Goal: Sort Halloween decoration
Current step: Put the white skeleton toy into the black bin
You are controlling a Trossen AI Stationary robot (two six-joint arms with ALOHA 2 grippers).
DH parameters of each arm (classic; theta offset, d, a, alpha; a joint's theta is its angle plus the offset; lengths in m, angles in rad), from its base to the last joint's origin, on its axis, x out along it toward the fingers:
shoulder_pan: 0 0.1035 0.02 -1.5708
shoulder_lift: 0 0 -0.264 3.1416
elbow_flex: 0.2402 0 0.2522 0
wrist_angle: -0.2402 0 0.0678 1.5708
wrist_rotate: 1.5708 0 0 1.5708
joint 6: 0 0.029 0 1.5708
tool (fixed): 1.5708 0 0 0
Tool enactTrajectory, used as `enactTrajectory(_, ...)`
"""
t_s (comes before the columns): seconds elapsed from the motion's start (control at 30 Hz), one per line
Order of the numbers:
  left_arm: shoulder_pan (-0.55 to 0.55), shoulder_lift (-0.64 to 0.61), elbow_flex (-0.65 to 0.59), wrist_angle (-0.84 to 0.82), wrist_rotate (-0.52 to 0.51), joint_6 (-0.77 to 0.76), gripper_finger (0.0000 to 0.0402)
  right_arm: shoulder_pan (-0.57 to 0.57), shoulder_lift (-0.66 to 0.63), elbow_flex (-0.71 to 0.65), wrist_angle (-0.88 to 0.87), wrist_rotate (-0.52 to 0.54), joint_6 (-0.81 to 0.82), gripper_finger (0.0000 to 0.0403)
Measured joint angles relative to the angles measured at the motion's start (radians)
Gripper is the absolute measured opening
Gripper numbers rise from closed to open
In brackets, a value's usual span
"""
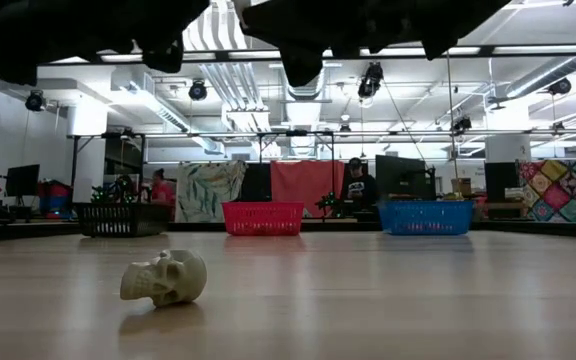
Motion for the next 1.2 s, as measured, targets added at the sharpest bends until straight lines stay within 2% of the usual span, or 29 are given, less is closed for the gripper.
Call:
enactTrajectory(0.27,0.0,0.146,0.099,0.002,0.026,0.057,0.015,-0.002,0.0,0.0,0.005,-0.013,0.002,0.0013)
enactTrajectory(0.4,0.0,0.195,0.131,0.004,0.1,0.099,0.0153,-0.002,0.0,0.0,0.004,-0.016,0.002,0.0013)
enactTrajectory(0.73,0.003,0.257,0.174,0.006,0.1,0.134,0.0152,-0.002,0.0,0.0,0.002,-0.019,0.003,0.0013)
enactTrajectory(0.9,0.003,0.258,0.174,0.011,0.108,0.149,0.0128,-0.002,0.0,0.0,0.0,-0.019,0.009,0.0013)
enactTrajectory(1.2,0.006,0.258,0.174,0.017,0.111,0.15,0.0049,-0.002,0.0,0.0,-0.001,-0.02,0.012,0.0013)
